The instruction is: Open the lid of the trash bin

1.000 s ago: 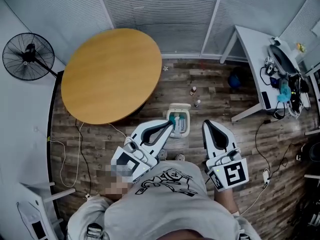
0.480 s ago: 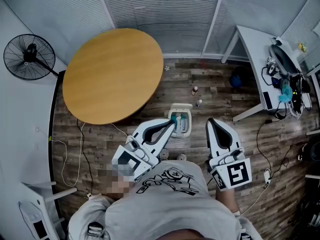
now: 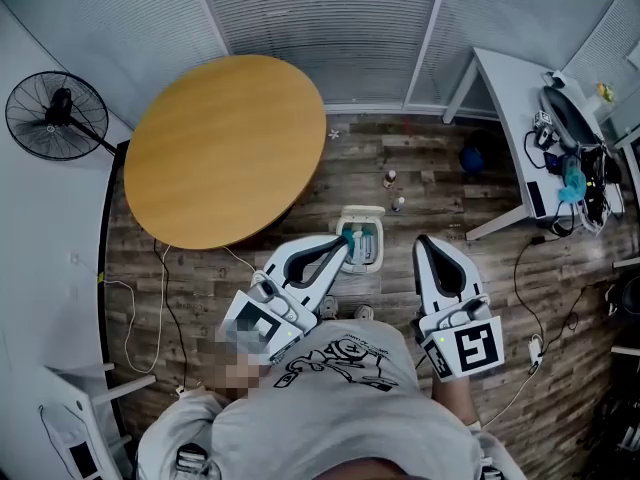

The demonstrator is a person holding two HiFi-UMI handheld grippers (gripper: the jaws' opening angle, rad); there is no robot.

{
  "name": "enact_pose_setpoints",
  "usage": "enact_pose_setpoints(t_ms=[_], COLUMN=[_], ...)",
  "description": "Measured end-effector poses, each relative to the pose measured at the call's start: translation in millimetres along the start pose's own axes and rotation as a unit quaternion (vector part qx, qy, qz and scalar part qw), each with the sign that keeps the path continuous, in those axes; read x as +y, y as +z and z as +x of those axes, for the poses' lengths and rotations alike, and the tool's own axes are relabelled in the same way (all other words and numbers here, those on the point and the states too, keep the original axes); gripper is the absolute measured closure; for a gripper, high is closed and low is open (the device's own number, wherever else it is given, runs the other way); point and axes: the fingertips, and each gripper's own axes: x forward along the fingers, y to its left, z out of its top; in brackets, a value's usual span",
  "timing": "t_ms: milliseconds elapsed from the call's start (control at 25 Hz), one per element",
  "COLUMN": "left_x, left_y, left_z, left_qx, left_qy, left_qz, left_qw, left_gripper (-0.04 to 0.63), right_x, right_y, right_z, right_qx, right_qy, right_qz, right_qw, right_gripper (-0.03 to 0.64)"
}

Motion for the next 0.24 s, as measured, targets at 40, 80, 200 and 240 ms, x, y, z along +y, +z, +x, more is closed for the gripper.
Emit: enact_pose_setpoints(t_ms=[40,80,200,240], left_x=[0.7,1.0,0.7,0.7], left_y=[-0.3,-0.7,-2.7,-3.4], left_z=[1.1,2.5,6.3,7.3], left_qx=[0.001,0.005,0.01,0.01], left_qy=[0.002,0.003,0.002,0.002], left_qz=[0.0,0.0,-0.002,-0.002], left_qw=[1.0,1.0,0.9999,0.9999], left_gripper=[0.575,0.575,0.575,0.575], right_x=[-1.2,-2.5,-6.3,-7.5], right_y=[0.3,0.5,0.5,0.4], right_z=[-0.2,-0.5,-0.9,-0.8], right_qx=[0.0,0.0,0.001,0.001], right_qy=[-0.001,-0.001,-0.001,-0.001], right_qz=[-0.001,-0.002,-0.003,-0.003], right_qw=[1.0,1.0,1.0,1.0], right_gripper=[0.611,0.611,0.611,0.611])
